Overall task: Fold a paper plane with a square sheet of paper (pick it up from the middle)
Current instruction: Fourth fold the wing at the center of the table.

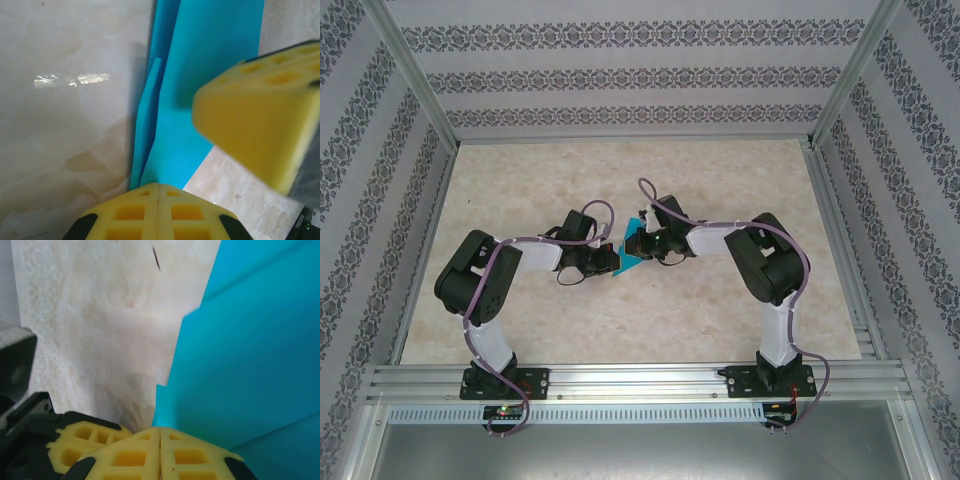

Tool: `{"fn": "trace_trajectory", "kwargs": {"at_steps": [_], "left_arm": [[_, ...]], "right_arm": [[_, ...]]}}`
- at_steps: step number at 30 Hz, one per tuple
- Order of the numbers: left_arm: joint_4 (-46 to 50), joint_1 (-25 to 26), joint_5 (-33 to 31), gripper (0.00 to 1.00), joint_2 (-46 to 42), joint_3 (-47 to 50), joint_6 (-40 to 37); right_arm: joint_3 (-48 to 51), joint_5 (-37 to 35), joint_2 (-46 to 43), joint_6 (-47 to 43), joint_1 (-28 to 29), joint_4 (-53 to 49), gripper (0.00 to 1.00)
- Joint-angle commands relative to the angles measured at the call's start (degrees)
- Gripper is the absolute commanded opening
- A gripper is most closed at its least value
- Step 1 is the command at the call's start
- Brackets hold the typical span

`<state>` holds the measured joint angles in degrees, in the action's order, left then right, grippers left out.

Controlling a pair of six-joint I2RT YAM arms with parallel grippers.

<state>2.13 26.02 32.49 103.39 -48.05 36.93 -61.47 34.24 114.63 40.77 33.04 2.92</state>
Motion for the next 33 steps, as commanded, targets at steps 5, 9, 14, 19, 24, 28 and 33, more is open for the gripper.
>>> {"fn": "trace_trajectory", "kwargs": {"at_steps": [5, 9, 14, 19, 24, 28, 33], "left_arm": [[3.85, 0.35, -3.76, 0.0, -0.12, -0.2, -0.64], [2.54, 0.38, -2.24, 0.0, -0.97, -0.38, 0.0], [-3.3, 0.4, 0.2, 0.0, -3.09, 0.1, 2.33], [-6.02, 0.4, -0.74, 0.01, -2.88, 0.76, 3.67], [-2.39, 0.35, -2.28, 0.0, -0.62, 1.66, 2.49], [2.07, 0.39, -2.52, 0.0, 0.18, 2.69, 1.45], [10.19, 0.37, -5.05, 0.0, 1.01, 1.87, -0.85]], "right_arm": [[-1.05, 1.64, 1.75, -1.72, 1.39, -0.37, 0.09], [-3.43, -2.09, 3.26, -2.89, 1.31, -6.58, 0.08], [-3.41, -3.89, 4.01, -2.72, 0.75, -8.83, 0.07], [-3.33, -3.65, 3.94, -2.72, 0.77, -8.66, 0.06], [-3.54, -2.87, 4.33, -2.12, 0.61, -7.69, 0.06], [-3.42, -1.81, 4.64, -1.23, -0.2, -6.35, 0.06], [-3.85, -1.98, 4.63, -0.8, -1.85, -6.14, 0.06]]}}
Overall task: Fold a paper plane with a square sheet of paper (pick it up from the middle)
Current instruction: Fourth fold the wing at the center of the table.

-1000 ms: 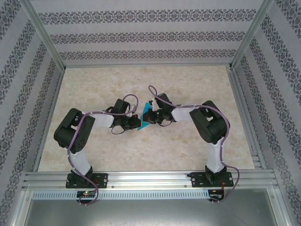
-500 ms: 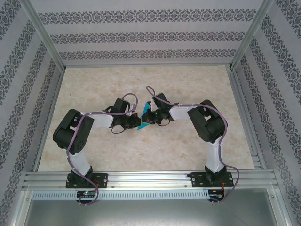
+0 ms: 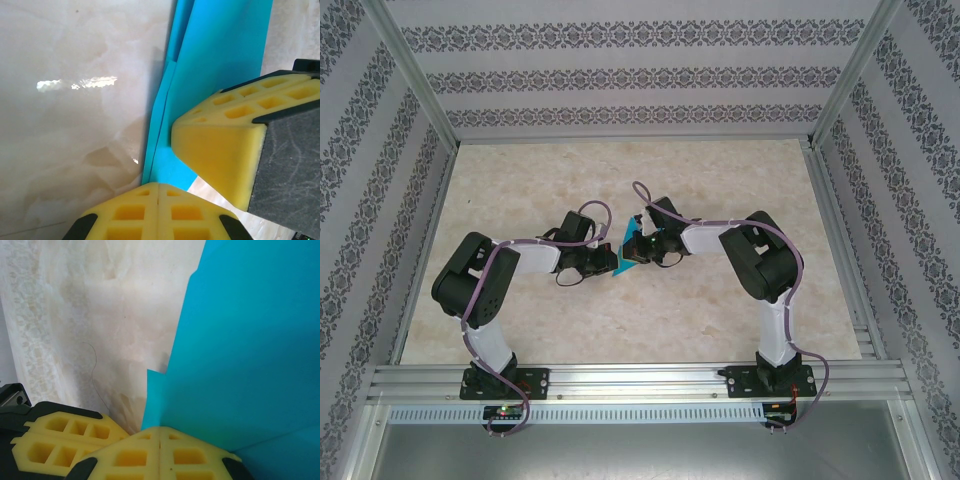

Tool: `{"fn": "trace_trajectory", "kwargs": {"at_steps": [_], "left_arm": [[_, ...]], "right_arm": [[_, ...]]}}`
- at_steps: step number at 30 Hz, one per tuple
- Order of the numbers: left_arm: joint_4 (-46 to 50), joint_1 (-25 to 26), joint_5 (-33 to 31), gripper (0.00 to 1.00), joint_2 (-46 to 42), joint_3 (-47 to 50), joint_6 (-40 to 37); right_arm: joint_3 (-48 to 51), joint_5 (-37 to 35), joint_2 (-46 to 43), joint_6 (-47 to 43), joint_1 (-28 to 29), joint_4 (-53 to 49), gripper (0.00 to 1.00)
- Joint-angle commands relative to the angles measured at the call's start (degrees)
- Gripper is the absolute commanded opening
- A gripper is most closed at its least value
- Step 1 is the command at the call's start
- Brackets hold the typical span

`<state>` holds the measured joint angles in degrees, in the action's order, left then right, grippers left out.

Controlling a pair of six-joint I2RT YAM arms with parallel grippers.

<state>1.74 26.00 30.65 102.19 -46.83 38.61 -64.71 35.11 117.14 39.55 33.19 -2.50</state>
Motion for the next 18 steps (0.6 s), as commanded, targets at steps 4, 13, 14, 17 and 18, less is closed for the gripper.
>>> {"fn": "trace_trajectory", "kwargs": {"at_steps": [4, 13, 14, 17, 18], "left_arm": [[15.15, 0.44, -5.34, 0.0, 2.05, 0.33, -3.88], [16.28, 0.38, -5.35, 0.0, 1.83, 0.03, -4.53], [16.37, 0.43, -5.38, 0.0, 1.78, -0.01, -4.6], [16.37, 0.44, -5.24, 0.0, 1.78, -0.02, -4.83], [16.37, 0.41, -5.13, 0.0, 1.87, -0.02, -4.86]], "right_arm": [[-1.21, -3.6, 2.33, 0.45, -4.17, -0.65, 0.07], [-5.39, -5.22, 4.59, 0.0, -9.61, -2.14, 0.09], [-5.83, -5.36, 4.73, -0.04, -10.24, -2.33, 0.09], [-7.25, -6.1, 5.48, -0.17, -12.25, -2.91, 0.1], [-7.89, -6.28, 5.91, -0.02, -12.93, -3.13, 0.1]]}}
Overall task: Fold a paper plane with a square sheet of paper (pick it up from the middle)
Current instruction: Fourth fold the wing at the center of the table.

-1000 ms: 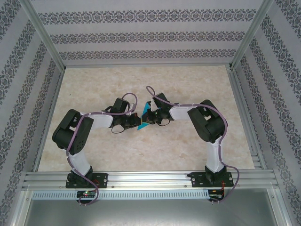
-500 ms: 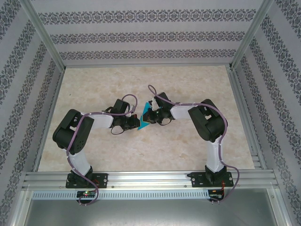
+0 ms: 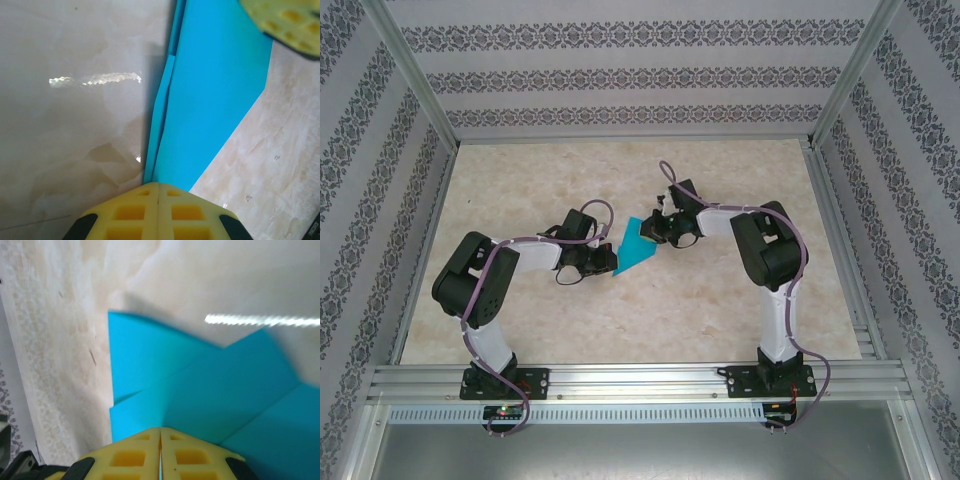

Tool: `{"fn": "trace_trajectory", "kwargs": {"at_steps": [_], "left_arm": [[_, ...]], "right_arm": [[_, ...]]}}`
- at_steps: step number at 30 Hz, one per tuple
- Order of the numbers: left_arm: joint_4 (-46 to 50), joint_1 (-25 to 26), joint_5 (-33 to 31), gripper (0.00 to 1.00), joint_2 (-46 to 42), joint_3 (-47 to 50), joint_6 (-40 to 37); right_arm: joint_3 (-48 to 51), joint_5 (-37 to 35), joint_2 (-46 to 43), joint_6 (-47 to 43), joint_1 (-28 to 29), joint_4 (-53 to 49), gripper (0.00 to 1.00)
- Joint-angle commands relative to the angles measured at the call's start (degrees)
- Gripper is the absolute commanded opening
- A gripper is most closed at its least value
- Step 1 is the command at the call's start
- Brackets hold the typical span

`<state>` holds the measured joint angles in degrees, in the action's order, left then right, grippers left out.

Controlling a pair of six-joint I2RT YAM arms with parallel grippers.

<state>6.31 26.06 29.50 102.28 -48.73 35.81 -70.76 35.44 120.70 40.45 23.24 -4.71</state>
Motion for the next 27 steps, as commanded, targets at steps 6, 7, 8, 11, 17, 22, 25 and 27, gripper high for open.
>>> {"fn": "trace_trajectory", "kwargs": {"at_steps": [6, 7, 8, 11, 17, 22, 25, 27], "left_arm": [[11.71, 0.33, -3.51, 0.0, 1.84, 1.55, -2.36], [11.67, 0.33, -3.42, 0.0, 1.87, 1.39, -2.46], [11.58, 0.38, -3.33, 0.0, 1.79, 1.21, -2.51], [10.26, 0.31, -1.61, 0.0, 0.82, 0.22, -2.26], [5.86, 0.31, -0.44, 0.19, -5.02, -3.03, 0.85], [4.98, -0.23, -7.21, 0.32, -8.12, -3.25, 2.41], [3.64, -0.79, -9.26, 0.35, -8.48, -2.42, 3.62], [2.76, -1.07, -9.21, 0.38, -8.26, -2.03, 4.16]], "right_arm": [[-5.12, -7.23, 3.2, -1.16, -5.7, -3.2, 0.12], [-5.5, -7.27, 2.76, -1.24, -5.95, -3.6, 0.12], [-5.78, -7.29, 2.23, -1.4, -5.99, -3.95, 0.13], [-5.34, -6.91, -1.33, -1.53, -5.77, -4.36, 0.17], [0.86, -9.75, -10.7, -0.09, -2.56, -5.1, 0.35], [7.04, -13.61, -14.8, 4.75, 1.09, -4.22, 0.44], [9.69, -13.22, -15.11, 8.43, 3.23, -0.77, 0.46], [9.81, -13.29, -14.5, 9.91, 4.48, 0.13, 0.46]]}}
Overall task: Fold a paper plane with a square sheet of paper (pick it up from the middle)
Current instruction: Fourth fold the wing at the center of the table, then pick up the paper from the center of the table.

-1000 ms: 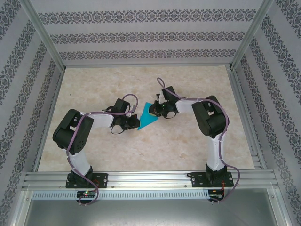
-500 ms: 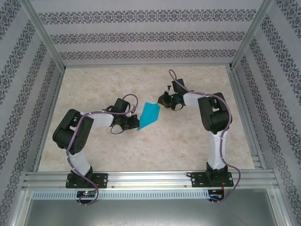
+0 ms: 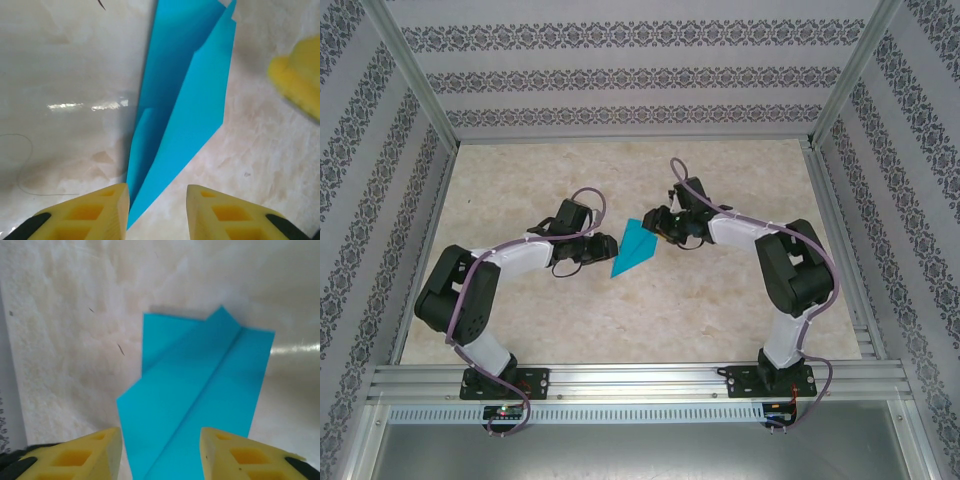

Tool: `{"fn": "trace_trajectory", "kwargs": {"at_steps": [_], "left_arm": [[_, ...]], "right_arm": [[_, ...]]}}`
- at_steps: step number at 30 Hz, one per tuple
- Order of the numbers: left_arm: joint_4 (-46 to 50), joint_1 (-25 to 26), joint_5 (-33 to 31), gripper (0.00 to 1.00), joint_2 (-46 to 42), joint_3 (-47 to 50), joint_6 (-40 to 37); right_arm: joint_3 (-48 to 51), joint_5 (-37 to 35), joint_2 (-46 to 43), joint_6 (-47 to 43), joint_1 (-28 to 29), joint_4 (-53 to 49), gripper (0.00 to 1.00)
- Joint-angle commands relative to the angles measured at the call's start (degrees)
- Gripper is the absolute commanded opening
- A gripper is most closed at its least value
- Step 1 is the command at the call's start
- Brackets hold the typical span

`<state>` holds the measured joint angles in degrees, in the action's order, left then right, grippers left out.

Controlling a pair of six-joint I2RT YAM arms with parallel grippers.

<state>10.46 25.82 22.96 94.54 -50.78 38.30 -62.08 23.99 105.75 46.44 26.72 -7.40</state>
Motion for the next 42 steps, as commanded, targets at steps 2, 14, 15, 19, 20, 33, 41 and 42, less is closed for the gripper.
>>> {"fn": "trace_trajectory", "kwargs": {"at_steps": [2, 14, 15, 19, 20, 33, 41, 42], "left_arm": [[-1.5, -0.95, -1.98, 0.39, 0.22, -0.17, 1.35], [-9.58, -0.35, 11.49, 0.21, 6.93, -3.09, 1.05], [-9.62, -0.22, 11.34, 0.2, 7.63, -3.52, 1.1], [-8.48, -0.16, 9.72, 0.17, 10.14, -4.93, 1.61], [-7.68, -0.14, 8.61, 0.16, 10.63, -5.21, 1.63], [-5.19, -0.57, 3.83, 0.13, 11.89, -4.24, 2.43], [-4.99, -0.94, 4.81, 0.14, 11.44, -4.21, 2.3], [-4.94, -1.11, 5.03, 0.14, 11.06, -4.15, 2.34]], "right_arm": [[0.92, -1.59, 1.56, 5.16, 2.07, 4.06, 0.45], [-2.07, -1.5, 6.38, 6.66, 3.63, 4.37, 0.4], [-2.08, -1.51, 6.48, 6.86, 3.64, 4.55, 0.4], [-1.9, -0.84, 7.04, 7.81, 3.77, 5.78, 0.4], [-1.9, -0.79, 7.15, 7.95, 3.73, 6.1, 0.4], [-1.86, 1.01, 8.5, 10.27, 4.03, 9.69, 0.39], [-1.34, 3.03, 9.59, 11.29, 4.35, 14.0, 0.27], [-0.85, 3.17, 9.65, 11.65, 4.29, 15.27, 0.23]]}}
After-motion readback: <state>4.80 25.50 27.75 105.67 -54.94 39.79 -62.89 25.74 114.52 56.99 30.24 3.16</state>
